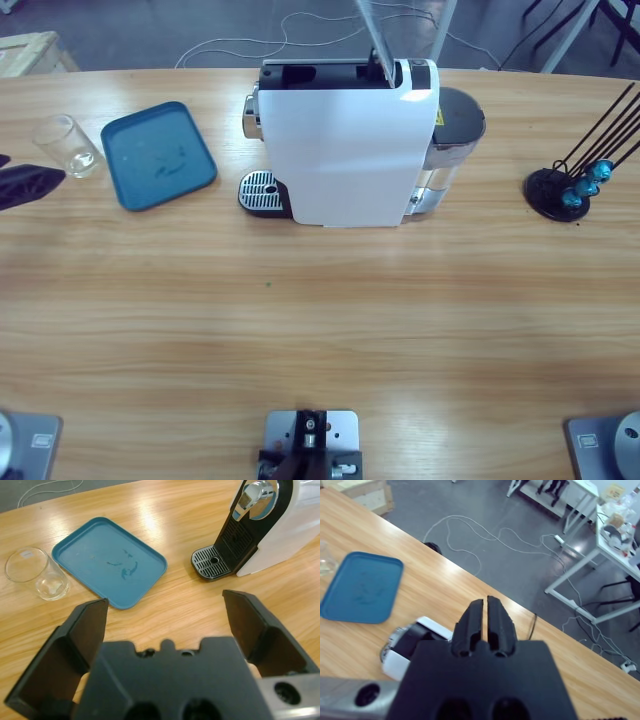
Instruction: Pour coffee
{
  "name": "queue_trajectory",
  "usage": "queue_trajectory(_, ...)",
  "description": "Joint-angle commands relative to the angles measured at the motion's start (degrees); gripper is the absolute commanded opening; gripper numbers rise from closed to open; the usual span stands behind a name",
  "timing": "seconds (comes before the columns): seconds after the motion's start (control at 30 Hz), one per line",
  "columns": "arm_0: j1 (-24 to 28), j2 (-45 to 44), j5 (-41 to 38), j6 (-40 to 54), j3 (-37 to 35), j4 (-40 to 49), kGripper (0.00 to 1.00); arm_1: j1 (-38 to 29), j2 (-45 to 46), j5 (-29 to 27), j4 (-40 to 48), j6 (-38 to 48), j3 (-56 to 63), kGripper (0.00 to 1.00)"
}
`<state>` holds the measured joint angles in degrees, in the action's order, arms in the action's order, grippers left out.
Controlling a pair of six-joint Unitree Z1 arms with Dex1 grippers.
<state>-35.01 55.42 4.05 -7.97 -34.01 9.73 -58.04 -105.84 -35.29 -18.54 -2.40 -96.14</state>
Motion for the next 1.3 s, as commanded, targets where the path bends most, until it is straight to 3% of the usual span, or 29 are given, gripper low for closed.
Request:
queue_trajectory(0.03,-0.1,0.0,-0.3,0.7,2.1,-0.6,0.968,-2.5,-7.8,0.5,-2.9,3.2,-0.1,0.0)
queue_trajectory(0.3,-0.1,0.2,-0.6,0.8,2.1,-0.6,0.968,-2.5,-8.9,0.1,-3.3,6.0,2.4,0.0)
queue_trajectory(0.93,-0.1,0.0,-0.8,0.8,2.1,-0.6,0.968,-3.6,-16.3,6.3,-3.1,10.1,1.3,0.0)
queue_trajectory(1.3,-0.1,-0.6,-0.8,0.7,2.3,-0.5,0.968,-3.7,-19.5,6.0,-0.8,13.0,2.9,0.0)
